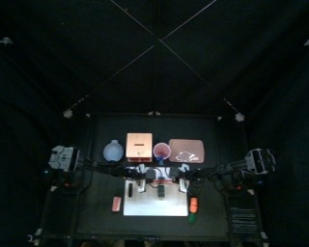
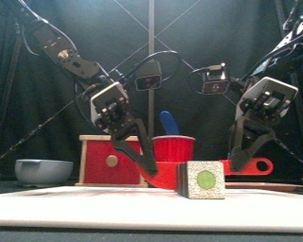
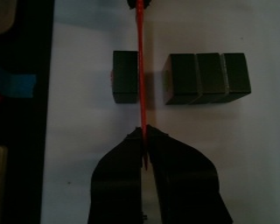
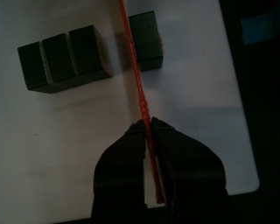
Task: Place sushi on board then cut the sushi with the knife then place the pieces on the plate
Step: Cut the sushi into 4 pieces
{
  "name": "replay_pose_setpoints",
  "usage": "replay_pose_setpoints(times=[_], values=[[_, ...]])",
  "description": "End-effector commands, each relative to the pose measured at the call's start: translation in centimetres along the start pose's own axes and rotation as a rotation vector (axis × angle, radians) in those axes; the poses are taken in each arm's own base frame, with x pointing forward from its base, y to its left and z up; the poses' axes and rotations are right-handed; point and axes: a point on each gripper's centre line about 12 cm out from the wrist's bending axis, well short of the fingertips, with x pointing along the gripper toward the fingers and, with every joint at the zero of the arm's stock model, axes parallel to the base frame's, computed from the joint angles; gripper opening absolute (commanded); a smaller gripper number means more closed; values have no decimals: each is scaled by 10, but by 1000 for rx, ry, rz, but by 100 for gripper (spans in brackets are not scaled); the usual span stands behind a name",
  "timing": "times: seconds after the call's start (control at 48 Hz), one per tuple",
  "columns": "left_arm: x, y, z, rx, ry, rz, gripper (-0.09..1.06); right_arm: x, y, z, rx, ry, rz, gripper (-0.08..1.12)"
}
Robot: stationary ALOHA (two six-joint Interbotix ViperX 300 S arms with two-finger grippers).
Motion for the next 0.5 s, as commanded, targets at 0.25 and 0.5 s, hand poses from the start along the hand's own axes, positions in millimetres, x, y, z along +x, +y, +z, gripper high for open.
replay_pose_setpoints(times=[0.25, 0.5], values=[[-27, -7, 30, 14, -91, -14, 42, -25, 3, 29, 16, -70, -2, 34], [-40, -24, 40, 27, -138, -48, 42, -40, 26, 37, 1, -100, 52, 34]])
